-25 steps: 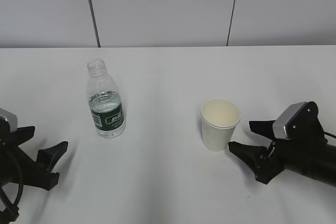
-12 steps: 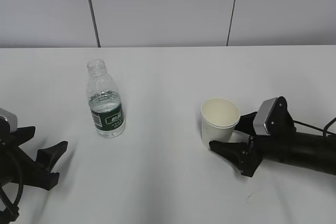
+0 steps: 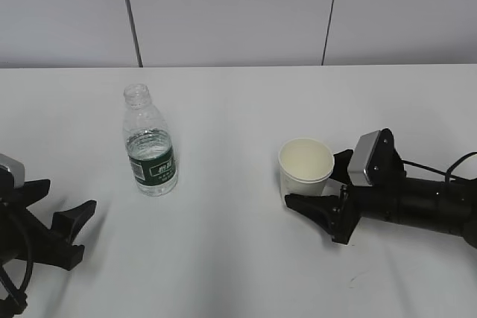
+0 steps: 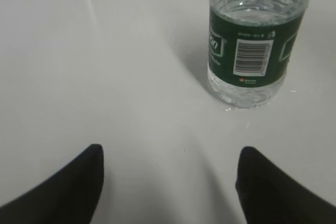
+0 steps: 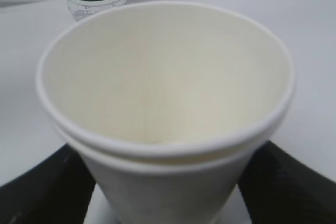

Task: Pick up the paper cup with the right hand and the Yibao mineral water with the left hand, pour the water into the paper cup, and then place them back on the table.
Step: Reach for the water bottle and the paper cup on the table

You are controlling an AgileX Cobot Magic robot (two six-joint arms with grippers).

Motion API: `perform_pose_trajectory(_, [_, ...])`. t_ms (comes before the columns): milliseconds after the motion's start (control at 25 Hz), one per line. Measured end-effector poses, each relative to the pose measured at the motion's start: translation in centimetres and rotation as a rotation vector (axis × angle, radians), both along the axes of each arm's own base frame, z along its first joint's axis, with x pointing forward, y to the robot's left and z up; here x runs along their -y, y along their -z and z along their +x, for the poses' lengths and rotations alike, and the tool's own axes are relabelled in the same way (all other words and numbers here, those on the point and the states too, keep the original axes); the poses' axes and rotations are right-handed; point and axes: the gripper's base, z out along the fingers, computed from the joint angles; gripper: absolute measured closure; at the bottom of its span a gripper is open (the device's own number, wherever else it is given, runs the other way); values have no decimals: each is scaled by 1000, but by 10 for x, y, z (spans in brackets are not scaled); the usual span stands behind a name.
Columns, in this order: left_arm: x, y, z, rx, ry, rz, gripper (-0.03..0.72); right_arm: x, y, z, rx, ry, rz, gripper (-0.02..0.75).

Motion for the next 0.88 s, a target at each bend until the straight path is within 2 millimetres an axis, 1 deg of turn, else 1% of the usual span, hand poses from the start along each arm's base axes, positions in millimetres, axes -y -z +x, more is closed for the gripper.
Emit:
perform_pose_trajectory(160, [1,-2,4,15,0,-4,200,-3,0,0,-1,7,4,160])
perform_pose_trajectory(360, [4,-7,17,60,0,-16,200,-3,-1,2,-1,25,8,248])
perform_pose_trajectory(520, [8,-10,25,82,14,-25,200,-3,-1,2,-1,28,9,266])
perform_pose_trajectory(720, [20,-4,35,85,118,-22,200,-3,-1,2,-2,28,10,268])
perform_pose_trajectory(880, [31,9,44,62,223,-21,199,-3,-1,2,-2,28,10,268])
